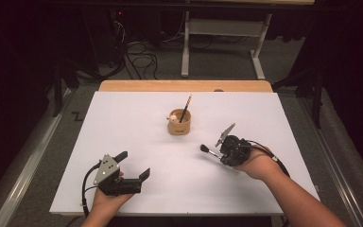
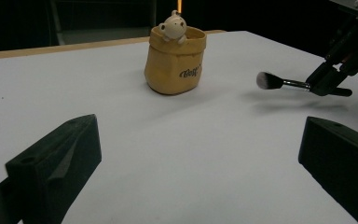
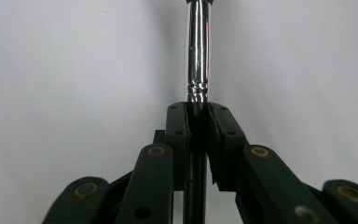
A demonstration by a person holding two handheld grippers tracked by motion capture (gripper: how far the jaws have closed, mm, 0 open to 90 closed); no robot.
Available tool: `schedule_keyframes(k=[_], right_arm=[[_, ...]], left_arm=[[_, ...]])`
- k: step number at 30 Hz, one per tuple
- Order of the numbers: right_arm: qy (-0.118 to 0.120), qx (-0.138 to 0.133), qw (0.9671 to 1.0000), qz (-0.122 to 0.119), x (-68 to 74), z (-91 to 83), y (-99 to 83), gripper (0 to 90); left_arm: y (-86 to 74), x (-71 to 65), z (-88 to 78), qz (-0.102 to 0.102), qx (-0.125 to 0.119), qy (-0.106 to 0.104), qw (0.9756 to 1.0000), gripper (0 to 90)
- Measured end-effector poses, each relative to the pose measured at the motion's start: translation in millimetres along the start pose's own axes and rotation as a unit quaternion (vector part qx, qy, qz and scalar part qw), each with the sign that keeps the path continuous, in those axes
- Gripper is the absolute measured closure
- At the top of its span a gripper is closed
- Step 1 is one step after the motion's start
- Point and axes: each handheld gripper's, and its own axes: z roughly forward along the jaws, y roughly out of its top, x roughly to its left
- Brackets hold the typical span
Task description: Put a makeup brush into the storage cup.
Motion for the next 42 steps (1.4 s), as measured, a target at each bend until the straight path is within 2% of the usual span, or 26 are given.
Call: schedule_keyframes(k=[3, 9, 10, 15, 17, 20, 23, 26, 31, 37, 40, 42], right_arm=[[-0.008, -0.015, 0.9999, 0.005, 3.4, -4.9, -4.2, 80.8], [-0.014, -0.058, 0.9973, 0.042, 10.5, -11.5, -15.5, 80.8], [-0.017, -0.065, 0.9969, 0.041, 10.1, -12.0, -18.2, 80.8], [-0.016, -0.109, 0.992, 0.061, 11.0, -11.5, -32.5, 80.8], [-0.014, -0.133, 0.988, 0.077, 11.8, -11.5, -38.0, 80.8], [-0.016, -0.155, 0.984, 0.086, 11.6, -11.6, -44.6, 80.8], [-0.018, -0.186, 0.9773, 0.099, 10.9, -11.2, -51.1, 80.8], [-0.023, -0.204, 0.9728, 0.108, 10.5, -11.3, -55.8, 80.8], [-0.03, -0.242, 0.9624, 0.12, 9.9, -9.1, -61.9, 80.8], [-0.028, -0.291, 0.9446, 0.15, 6.2, -6.3, -70.6, 80.8], [-0.032, -0.307, 0.9382, 0.157, 6.2, -4.6, -73.8, 80.8], [-0.027, -0.322, 0.9324, 0.162, 5.5, -2.9, -76.0, 80.8]], left_arm=[[-0.2, 0.2, 0.8, 0.001, 0.002, 0.0, 1.0, 0.1], [-0.3, -0.9, 1.6, 0.002, 0.004, 0.0, 1.0, 0.1], [-0.2, -0.8, 1.3, 0.004, 0.004, 0.0, 1.0, 0.1], [-0.6, -0.4, 2.2, -0.001, 0.004, 0.002, 1.0, 0.1], [-0.6, 0.1, 2.4, 0.0, 0.006, 0.002, 1.0, 0.1], [-1.0, 0.2, 2.7, 0.001, 0.008, 0.004, 1.0, 0.1], [-1.6, -0.4, 3.8, -0.002, 0.008, 0.007, 0.9999, 0.1], [-2.0, -0.7, 5.0, 0.0, 0.011, 0.007, 0.9999, 0.1], [-3.1, -0.1, 6.5, -0.003, 0.013, 0.009, 0.9999, 0.1], [-3.8, 0.8, 6.6, -0.003, 0.016, 0.013, 0.9998, 0.1], [-4.4, 0.6, 7.6, -0.003, 0.018, 0.014, 0.9997, 0.1], [-4.9, 0.6, 8.3, -0.004, 0.02, 0.015, 0.9997, 0.1]])
